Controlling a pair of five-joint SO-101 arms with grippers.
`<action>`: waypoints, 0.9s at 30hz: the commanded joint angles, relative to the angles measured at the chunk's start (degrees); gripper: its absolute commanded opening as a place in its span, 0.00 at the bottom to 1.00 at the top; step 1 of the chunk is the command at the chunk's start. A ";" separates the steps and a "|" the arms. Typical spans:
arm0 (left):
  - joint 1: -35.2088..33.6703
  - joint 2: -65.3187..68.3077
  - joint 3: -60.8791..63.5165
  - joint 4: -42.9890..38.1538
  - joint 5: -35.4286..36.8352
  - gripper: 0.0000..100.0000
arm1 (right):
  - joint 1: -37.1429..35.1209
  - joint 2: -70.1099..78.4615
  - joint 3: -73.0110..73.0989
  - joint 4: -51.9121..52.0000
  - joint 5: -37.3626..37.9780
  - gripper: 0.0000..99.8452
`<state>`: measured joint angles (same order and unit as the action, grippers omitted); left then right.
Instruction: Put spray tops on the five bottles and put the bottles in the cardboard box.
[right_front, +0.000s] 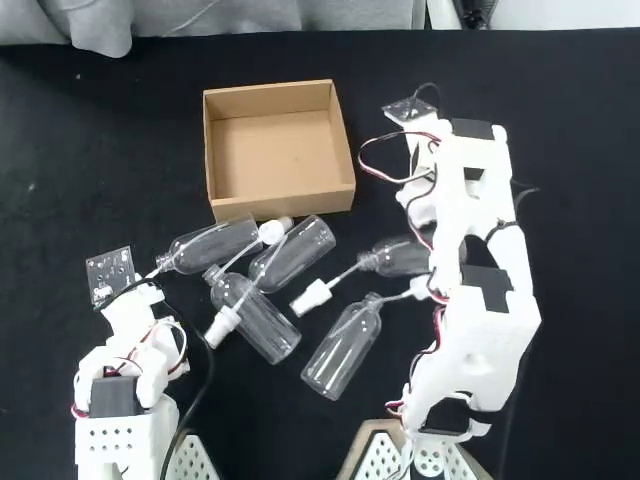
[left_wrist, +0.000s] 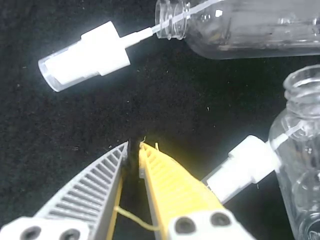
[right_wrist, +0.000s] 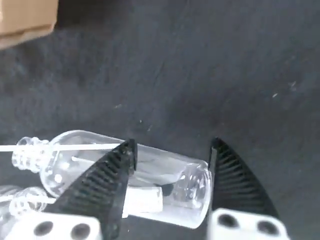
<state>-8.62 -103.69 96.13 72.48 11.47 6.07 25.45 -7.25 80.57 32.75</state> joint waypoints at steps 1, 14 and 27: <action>0.13 -0.79 1.27 0.26 -0.18 0.03 | 1.32 -0.75 -3.65 3.25 0.62 0.20; 0.13 -0.79 1.27 0.26 -0.18 0.03 | 1.23 -9.01 4.62 3.60 0.62 0.20; 0.13 -0.79 1.27 0.26 -0.18 0.03 | 1.58 -13.67 9.10 3.78 3.69 0.20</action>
<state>-8.62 -103.69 96.13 72.48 11.47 6.15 16.40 2.42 83.82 36.00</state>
